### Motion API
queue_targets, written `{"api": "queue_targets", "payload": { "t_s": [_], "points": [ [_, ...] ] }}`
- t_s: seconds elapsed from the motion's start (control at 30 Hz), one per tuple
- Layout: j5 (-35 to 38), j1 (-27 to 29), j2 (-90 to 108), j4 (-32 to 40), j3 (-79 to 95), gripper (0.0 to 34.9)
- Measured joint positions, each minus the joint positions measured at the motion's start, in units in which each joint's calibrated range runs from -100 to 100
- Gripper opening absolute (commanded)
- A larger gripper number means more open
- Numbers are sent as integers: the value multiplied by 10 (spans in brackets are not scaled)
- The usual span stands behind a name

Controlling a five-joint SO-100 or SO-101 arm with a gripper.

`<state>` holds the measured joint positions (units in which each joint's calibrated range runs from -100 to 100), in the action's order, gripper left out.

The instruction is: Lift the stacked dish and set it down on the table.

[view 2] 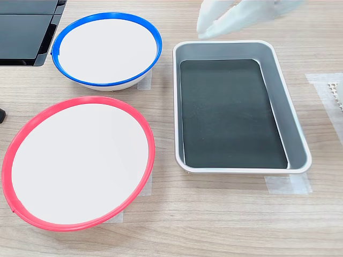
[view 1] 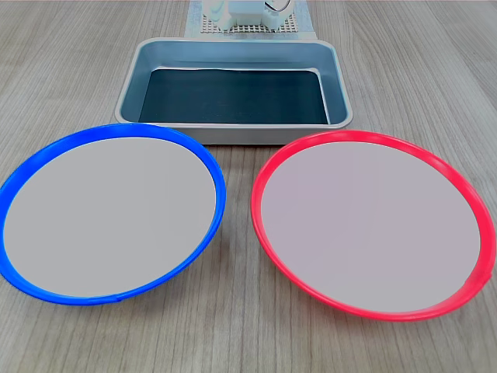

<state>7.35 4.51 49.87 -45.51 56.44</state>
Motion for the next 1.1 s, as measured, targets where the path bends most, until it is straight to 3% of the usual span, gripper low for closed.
{"api": "queue_targets", "payload": {
  "t_s": [0.17, 0.37, 0.47, 0.7, 1.1],
  "points": [
    [-48, -20, 228, 118, 233, 0],
    [-70, -12, 403, 148, 424, 0],
    [-75, -14, 421, 137, 435, 0],
    [-89, -8, 481, -2, 436, 1],
    [-81, -14, 488, -18, 436, 3]
  ]
}}
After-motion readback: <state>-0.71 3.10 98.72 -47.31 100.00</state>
